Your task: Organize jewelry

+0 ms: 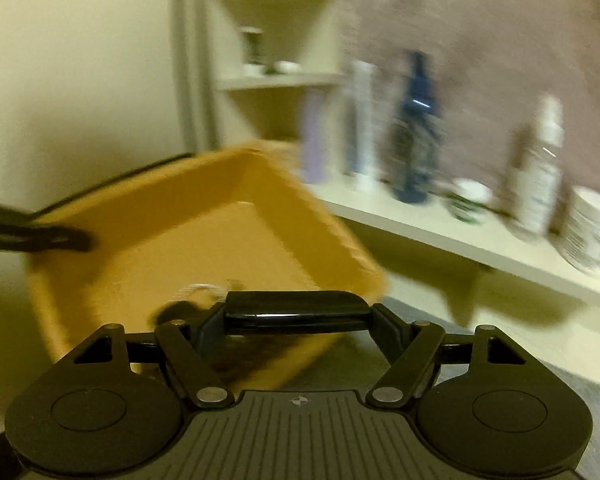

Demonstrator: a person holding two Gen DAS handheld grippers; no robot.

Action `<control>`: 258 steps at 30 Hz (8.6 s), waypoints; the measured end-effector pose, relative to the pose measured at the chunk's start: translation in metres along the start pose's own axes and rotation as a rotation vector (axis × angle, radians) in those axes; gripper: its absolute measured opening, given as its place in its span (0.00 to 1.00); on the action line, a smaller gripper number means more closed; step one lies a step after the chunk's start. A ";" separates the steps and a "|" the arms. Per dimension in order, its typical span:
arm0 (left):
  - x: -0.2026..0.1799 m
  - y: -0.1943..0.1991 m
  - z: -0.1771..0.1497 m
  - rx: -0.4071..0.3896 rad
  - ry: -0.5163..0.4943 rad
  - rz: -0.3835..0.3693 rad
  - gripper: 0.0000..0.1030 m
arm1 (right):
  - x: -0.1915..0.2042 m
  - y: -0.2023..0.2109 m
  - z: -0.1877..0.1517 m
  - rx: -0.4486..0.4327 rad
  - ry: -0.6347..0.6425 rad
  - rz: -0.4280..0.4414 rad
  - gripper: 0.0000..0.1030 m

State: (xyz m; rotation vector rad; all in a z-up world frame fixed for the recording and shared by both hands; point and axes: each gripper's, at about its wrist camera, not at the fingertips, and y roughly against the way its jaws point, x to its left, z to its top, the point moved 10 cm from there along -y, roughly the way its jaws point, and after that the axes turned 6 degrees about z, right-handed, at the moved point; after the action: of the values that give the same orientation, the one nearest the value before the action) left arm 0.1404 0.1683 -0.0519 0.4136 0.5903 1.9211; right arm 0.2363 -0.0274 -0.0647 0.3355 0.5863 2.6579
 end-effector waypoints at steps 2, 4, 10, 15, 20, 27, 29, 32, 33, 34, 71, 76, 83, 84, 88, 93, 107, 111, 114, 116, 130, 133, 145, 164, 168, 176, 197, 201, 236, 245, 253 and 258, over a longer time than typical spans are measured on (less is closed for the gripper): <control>0.000 0.000 0.000 -0.002 -0.001 0.000 0.07 | 0.016 -0.001 0.006 -0.003 0.033 0.063 0.73; -0.001 0.001 0.000 -0.005 -0.001 -0.002 0.07 | 0.029 -0.005 0.007 -0.001 0.067 0.110 0.73; 0.000 0.004 0.001 -0.007 -0.003 -0.004 0.07 | 0.059 -0.018 0.010 0.021 0.180 0.217 0.73; -0.001 0.005 0.001 -0.007 -0.007 -0.006 0.07 | 0.070 -0.035 0.014 0.044 0.248 0.257 0.73; -0.001 0.005 0.001 -0.007 -0.005 -0.009 0.07 | 0.076 -0.052 0.014 0.087 0.292 0.290 0.73; -0.001 0.005 0.002 -0.006 -0.005 -0.008 0.07 | 0.081 -0.068 0.012 0.109 0.309 0.313 0.73; -0.001 0.005 0.002 -0.006 -0.004 -0.009 0.07 | 0.084 -0.071 0.010 0.118 0.318 0.316 0.73; -0.001 0.005 0.002 -0.006 -0.004 -0.009 0.07 | 0.088 -0.076 0.008 0.127 0.324 0.328 0.73; -0.001 0.005 0.002 -0.005 -0.004 -0.009 0.07 | 0.089 -0.077 0.007 0.129 0.323 0.332 0.73; -0.001 0.005 0.002 -0.005 -0.004 -0.009 0.07 | 0.090 -0.078 0.006 0.129 0.321 0.332 0.73; 0.019 -0.011 -0.010 0.015 0.067 -0.039 0.07 | -0.018 0.042 -0.044 -0.034 -0.313 -0.144 0.74; 0.027 -0.018 -0.019 0.029 0.101 -0.055 0.07 | -0.021 0.046 -0.049 -0.029 -0.340 -0.180 0.74; 0.043 -0.031 -0.031 0.070 0.185 -0.088 0.08 | -0.022 0.046 -0.047 -0.021 -0.341 -0.190 0.74; 0.044 -0.032 -0.033 0.077 0.198 -0.094 0.08 | -0.021 0.046 -0.047 -0.021 -0.341 -0.191 0.74; 0.050 -0.038 -0.039 0.096 0.231 -0.113 0.08 | -0.021 0.044 -0.048 -0.011 -0.344 -0.199 0.74; 0.054 -0.047 -0.048 0.125 0.255 -0.117 0.08 | -0.018 0.045 -0.048 -0.007 -0.343 -0.211 0.74; 0.063 -0.050 -0.058 0.130 0.288 -0.097 0.28 | -0.015 0.055 -0.055 0.000 -0.361 -0.236 0.74; 0.070 -0.045 -0.057 0.120 0.309 -0.087 0.35 | -0.014 0.059 -0.057 0.006 -0.378 -0.257 0.74; 0.074 -0.035 -0.053 0.098 0.316 -0.082 0.44 | -0.013 0.066 -0.058 0.008 -0.393 -0.282 0.74; 0.076 -0.027 -0.050 0.079 0.311 -0.073 0.53 | -0.012 0.071 -0.059 0.011 -0.409 -0.303 0.74; 0.067 0.046 -0.044 -0.022 0.210 -0.020 0.97 | -0.003 0.140 -0.093 0.058 -0.599 -0.511 0.77; 0.056 0.057 -0.046 -0.011 0.174 -0.021 0.99 | 0.005 0.155 -0.096 0.073 -0.618 -0.543 0.78; -0.013 0.097 -0.040 0.020 0.026 -0.125 0.99 | 0.041 0.201 -0.087 0.050 -0.643 -0.603 0.79; -0.079 0.125 -0.067 0.047 -0.119 -0.147 0.99 | 0.076 0.204 -0.088 0.113 -0.612 -0.581 0.79; -0.083 0.126 -0.074 0.058 -0.128 -0.147 0.99 | 0.084 0.199 -0.086 0.128 -0.566 -0.581 0.79; -0.086 0.126 -0.081 0.074 -0.143 -0.148 0.99 | 0.091 0.190 -0.088 0.151 -0.532 -0.562 0.79; -0.091 0.131 -0.089 0.086 -0.136 -0.169 1.00 | 0.097 0.184 -0.090 0.165 -0.511 -0.555 0.79; -0.092 0.131 -0.089 0.086 -0.136 -0.168 0.99 | 0.097 0.184 -0.091 0.164 -0.512 -0.554 0.79; -0.092 0.131 -0.089 0.085 -0.137 -0.169 1.00 | 0.096 0.185 -0.092 0.161 -0.517 -0.552 0.79; -0.092 0.131 -0.089 0.085 -0.138 -0.170 1.00 | 0.096 0.185 -0.092 0.161 -0.516 -0.552 0.79; -0.092 0.131 -0.089 0.085 -0.138 -0.169 1.00 | 0.095 0.184 -0.091 0.161 -0.516 -0.553 0.79; -0.092 0.131 -0.089 0.085 -0.138 -0.169 1.00 | 0.095 0.184 -0.091 0.160 -0.516 -0.554 0.79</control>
State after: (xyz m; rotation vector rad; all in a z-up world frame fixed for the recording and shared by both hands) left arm 0.0326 0.0199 -0.0514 0.5297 0.5978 1.6958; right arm 0.0629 -0.1724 -0.0497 0.7526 0.6106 1.8992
